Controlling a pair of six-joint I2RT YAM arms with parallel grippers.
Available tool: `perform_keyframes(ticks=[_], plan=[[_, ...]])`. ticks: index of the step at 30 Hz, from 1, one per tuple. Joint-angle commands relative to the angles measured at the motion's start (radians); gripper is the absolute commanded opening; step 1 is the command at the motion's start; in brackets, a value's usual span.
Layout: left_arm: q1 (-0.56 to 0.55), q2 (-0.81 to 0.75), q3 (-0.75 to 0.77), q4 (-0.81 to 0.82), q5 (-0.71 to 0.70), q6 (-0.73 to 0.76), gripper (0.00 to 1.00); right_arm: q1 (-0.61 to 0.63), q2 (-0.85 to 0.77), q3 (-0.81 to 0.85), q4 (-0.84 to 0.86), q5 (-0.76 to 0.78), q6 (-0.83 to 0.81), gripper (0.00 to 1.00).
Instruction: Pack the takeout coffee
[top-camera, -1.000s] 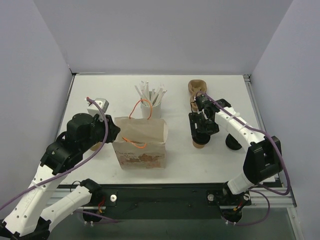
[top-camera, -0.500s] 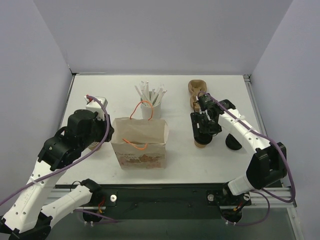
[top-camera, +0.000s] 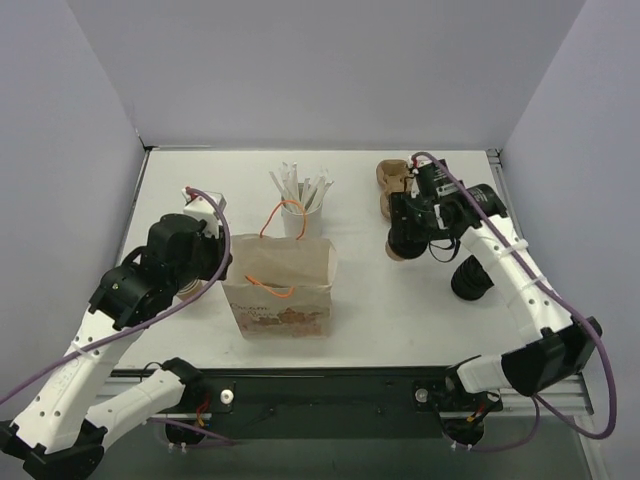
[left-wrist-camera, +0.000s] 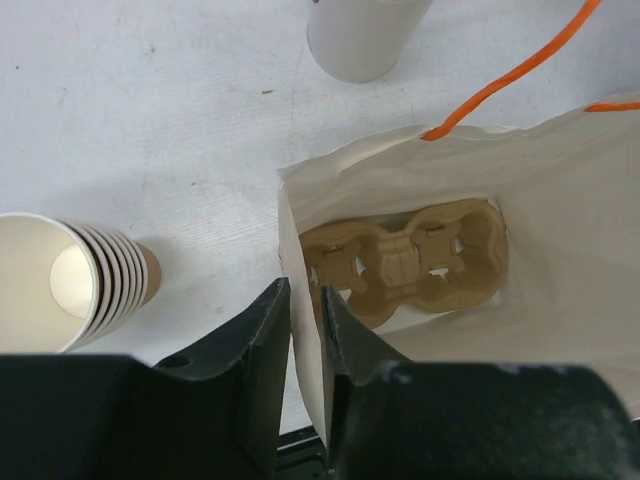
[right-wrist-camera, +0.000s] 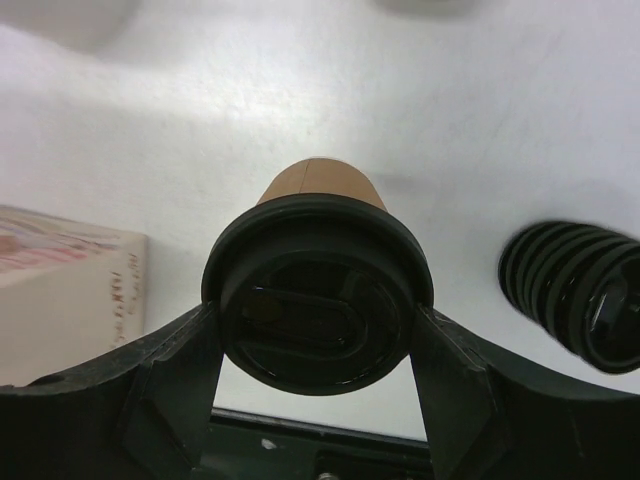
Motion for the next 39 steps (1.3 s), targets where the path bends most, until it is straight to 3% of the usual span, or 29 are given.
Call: perform_keyframes(ticks=[1, 2, 4, 9, 15, 18, 24, 29, 35, 39], plan=[[0.002, 0.015, -0.011, 0.12, 0.053, 0.012, 0.2, 0.027, -0.089, 0.196, -0.05, -0.053, -0.03, 0.58], [0.004, 0.01, -0.02, 0.154, 0.064, 0.014, 0.06, 0.048, -0.097, 0.269, -0.051, -0.058, -0.038, 0.58], [0.004, 0.006, -0.04, 0.205, 0.101, 0.012, 0.0, 0.085, -0.103, 0.339, -0.05, -0.067, -0.059, 0.58], [0.004, -0.01, -0.087, 0.418, 0.15, -0.006, 0.0, 0.247, -0.112, 0.532, 0.01, -0.162, -0.141, 0.58], [0.004, -0.04, -0.169, 0.594, 0.171, 0.012, 0.0, 0.43, -0.152, 0.494, 0.137, -0.293, -0.224, 0.57], [0.004, -0.062, -0.218, 0.66, 0.176, -0.002, 0.0, 0.505, -0.153, 0.5, 0.143, -0.213, -0.254, 0.57], [0.004, -0.076, -0.241, 0.645, 0.178, -0.037, 0.0, 0.672, -0.121, 0.562, 0.157, -0.077, -0.282, 0.56], [0.004, -0.082, -0.238, 0.593, 0.167, -0.057, 0.0, 0.832, -0.077, 0.594, 0.192, 0.152, -0.32, 0.56], [0.002, -0.113, -0.262, 0.568, 0.144, -0.1, 0.0, 0.932, -0.017, 0.669, 0.226, 0.264, -0.35, 0.56], [0.004, -0.137, -0.282, 0.596, 0.147, -0.124, 0.0, 0.966, -0.011, 0.583, 0.171, 0.33, -0.327, 0.56]])
